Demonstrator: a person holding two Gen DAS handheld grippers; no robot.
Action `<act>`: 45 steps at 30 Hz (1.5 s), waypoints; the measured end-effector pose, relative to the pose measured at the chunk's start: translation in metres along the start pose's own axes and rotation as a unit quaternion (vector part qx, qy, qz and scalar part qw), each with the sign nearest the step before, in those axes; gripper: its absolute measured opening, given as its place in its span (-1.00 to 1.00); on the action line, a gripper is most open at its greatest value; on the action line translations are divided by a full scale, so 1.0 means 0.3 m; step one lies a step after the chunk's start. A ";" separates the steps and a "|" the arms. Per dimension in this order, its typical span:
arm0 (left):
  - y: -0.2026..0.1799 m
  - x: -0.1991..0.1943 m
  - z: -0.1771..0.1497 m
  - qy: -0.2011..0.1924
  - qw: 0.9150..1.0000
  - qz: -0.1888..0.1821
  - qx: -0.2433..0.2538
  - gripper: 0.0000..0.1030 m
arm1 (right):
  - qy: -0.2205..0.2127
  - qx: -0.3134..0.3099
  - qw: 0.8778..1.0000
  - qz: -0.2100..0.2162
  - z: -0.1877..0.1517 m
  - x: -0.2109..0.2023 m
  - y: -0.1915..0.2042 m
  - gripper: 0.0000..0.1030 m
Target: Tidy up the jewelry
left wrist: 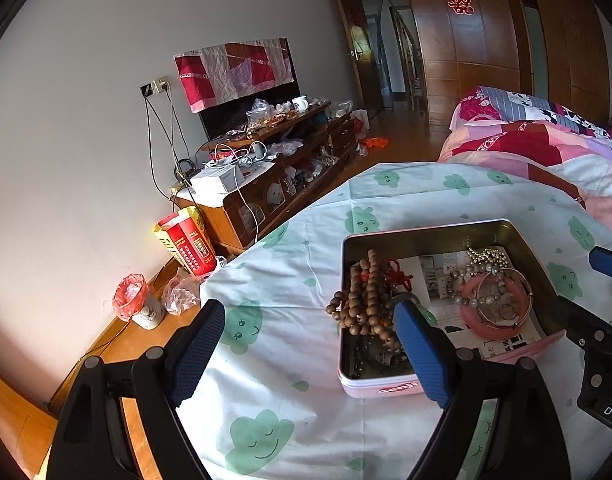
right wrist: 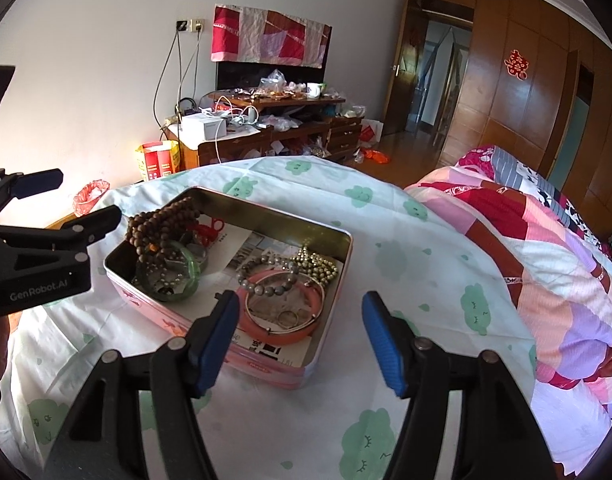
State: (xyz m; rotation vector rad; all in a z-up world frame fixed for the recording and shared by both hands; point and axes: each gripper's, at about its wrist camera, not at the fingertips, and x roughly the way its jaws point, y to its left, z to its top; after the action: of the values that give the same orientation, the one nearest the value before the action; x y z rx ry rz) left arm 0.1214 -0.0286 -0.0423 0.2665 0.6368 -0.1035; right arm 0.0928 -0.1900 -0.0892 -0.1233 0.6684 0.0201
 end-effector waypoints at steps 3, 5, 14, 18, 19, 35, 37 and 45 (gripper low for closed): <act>0.004 -0.001 -0.003 0.001 1.000 0.000 -0.002 0.68 | 0.000 -0.001 1.000 -0.001 -0.001 -0.002 -0.001 0.28; 0.006 0.000 -0.003 0.002 1.000 0.001 -0.002 0.68 | 0.001 -0.001 1.000 -0.001 -0.004 -0.004 -0.001 0.30; 0.005 0.007 -0.007 0.006 1.000 0.001 -0.002 0.68 | 0.001 0.002 1.000 -0.004 -0.011 -0.010 -0.013 0.34; 0.001 0.014 -0.009 0.009 1.000 0.003 0.000 0.68 | 0.003 0.001 1.000 -0.006 -0.014 -0.009 -0.014 0.34; 0.000 0.015 -0.010 0.009 1.000 0.002 0.000 0.68 | 0.003 0.002 1.000 -0.006 -0.016 -0.008 -0.015 0.34; -0.009 0.018 -0.012 0.012 1.000 0.012 0.008 0.68 | 0.000 0.004 1.000 -0.011 -0.017 -0.002 -0.025 0.45; -0.011 0.018 -0.012 0.013 1.000 0.012 0.008 0.68 | -0.001 0.004 1.000 -0.011 -0.017 -0.002 -0.028 0.45; -0.010 0.016 -0.014 0.016 1.000 0.010 0.005 0.68 | -0.001 0.004 1.000 -0.012 -0.020 -0.002 -0.028 0.46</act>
State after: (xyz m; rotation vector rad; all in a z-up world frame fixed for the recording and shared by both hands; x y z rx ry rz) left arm 0.1224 -0.0304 -0.0490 0.2852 0.6654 -0.0827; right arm 0.0890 -0.1991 -0.0925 -0.1233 0.6658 -0.0059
